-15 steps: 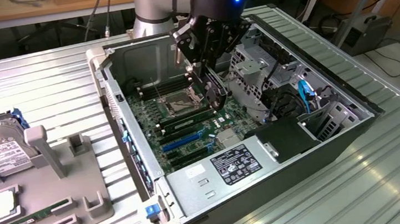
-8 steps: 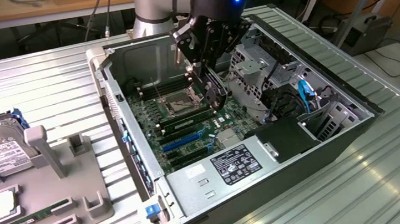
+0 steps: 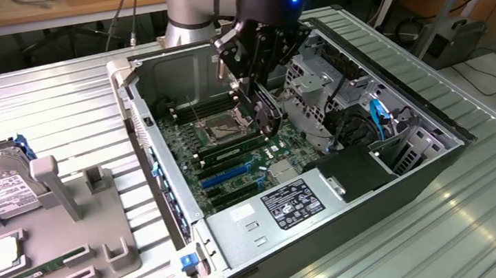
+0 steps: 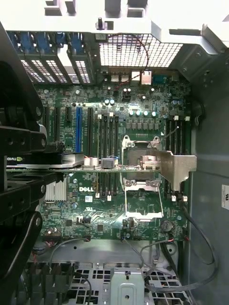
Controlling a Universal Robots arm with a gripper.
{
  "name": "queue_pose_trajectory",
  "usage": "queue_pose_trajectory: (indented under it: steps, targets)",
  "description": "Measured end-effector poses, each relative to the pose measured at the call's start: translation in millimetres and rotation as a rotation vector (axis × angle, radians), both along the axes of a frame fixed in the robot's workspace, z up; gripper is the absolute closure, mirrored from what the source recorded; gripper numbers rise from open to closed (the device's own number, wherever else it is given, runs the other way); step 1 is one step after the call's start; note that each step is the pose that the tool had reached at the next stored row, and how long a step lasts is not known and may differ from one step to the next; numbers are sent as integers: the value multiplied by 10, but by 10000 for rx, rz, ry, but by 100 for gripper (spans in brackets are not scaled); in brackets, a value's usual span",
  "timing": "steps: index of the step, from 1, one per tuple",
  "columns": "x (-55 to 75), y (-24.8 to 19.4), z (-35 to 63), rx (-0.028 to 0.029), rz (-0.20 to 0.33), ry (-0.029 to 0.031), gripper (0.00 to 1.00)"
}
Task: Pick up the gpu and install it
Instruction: 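Insert the gpu into the slot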
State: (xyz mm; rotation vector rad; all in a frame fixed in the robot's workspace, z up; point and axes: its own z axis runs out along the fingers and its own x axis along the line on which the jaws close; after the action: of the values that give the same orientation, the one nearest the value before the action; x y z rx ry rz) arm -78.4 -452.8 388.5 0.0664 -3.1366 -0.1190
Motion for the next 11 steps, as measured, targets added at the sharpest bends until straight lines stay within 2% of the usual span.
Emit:
queue_pose_trajectory:
  steps: [11]
  targets:
    - [0, 0, 0, 34, 2299, -8, 74]
